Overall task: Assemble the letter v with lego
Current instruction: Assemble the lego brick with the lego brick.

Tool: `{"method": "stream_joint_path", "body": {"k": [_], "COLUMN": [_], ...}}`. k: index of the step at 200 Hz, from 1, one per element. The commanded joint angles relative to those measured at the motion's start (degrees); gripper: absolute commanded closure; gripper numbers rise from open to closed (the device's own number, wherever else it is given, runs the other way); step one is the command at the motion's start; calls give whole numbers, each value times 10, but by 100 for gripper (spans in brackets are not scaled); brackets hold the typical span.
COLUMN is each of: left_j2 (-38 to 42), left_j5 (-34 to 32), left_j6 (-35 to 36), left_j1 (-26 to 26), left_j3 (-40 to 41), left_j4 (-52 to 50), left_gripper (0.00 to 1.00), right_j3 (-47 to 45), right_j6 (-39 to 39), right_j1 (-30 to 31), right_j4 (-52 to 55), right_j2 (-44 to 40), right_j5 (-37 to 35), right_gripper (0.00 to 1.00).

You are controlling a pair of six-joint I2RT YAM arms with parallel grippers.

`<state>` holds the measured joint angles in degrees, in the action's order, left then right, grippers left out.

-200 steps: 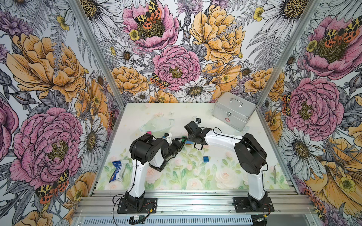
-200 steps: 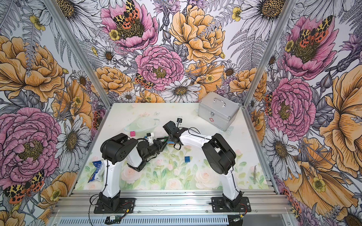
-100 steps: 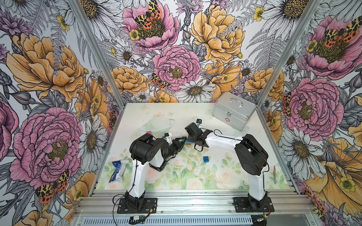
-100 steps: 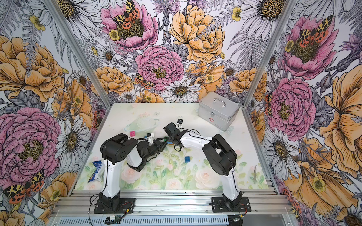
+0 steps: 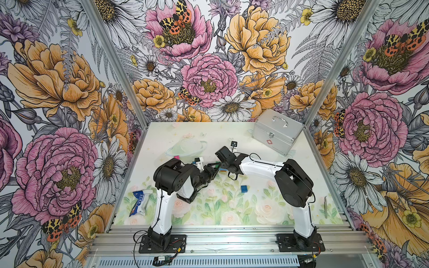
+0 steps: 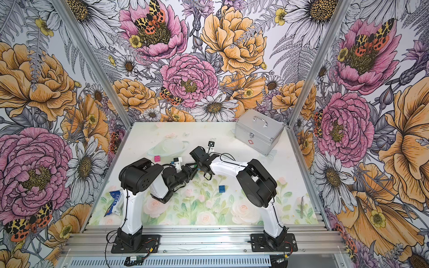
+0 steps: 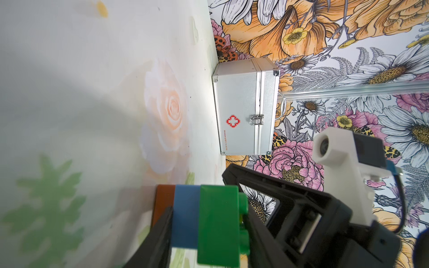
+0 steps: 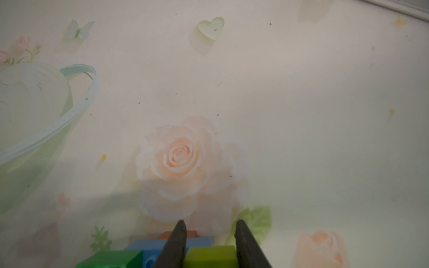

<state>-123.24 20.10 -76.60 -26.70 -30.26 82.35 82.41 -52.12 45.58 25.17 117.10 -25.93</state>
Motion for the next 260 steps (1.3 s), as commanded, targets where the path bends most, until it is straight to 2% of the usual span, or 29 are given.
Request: {"method": "stream_joint_path", "body": {"k": [1,38,51,76,112,125,152,212,260], "left_j2": [-16,-13,-13,-11,-15,-13,-9,3,17], "left_j5": [-4,-5,-3,-5,-5,-6,-6,-12,-11], "left_j6": [11,11,11,14,13,14,15,16,17], "left_j1": [4,4,4,3,3,2,1,1,10], "left_j3": [9,11,10,12,11,12,15,28,46], "left_j4": [-38,-38,-38,-37,-37,-37,-36,-37,-37], "left_gripper": [73,74,74,74,73,73,70,45,34], "right_j3": [-11,-10,-2,19,45,51,61,54,40], "right_j6": [-13,-12,-9,0,13,16,25,36,43], "right_j1": [14,12,8,1,-18,-22,-25,-31,-38], "right_j4": [62,62,62,63,63,67,83,89,89], "right_j2": [51,36,27,16,5,5,1,-22,-34], "right_j5": [28,29,37,70,101,107,108,115,128], "right_gripper": [100,100,86,68,45,39,34,23,18]}}
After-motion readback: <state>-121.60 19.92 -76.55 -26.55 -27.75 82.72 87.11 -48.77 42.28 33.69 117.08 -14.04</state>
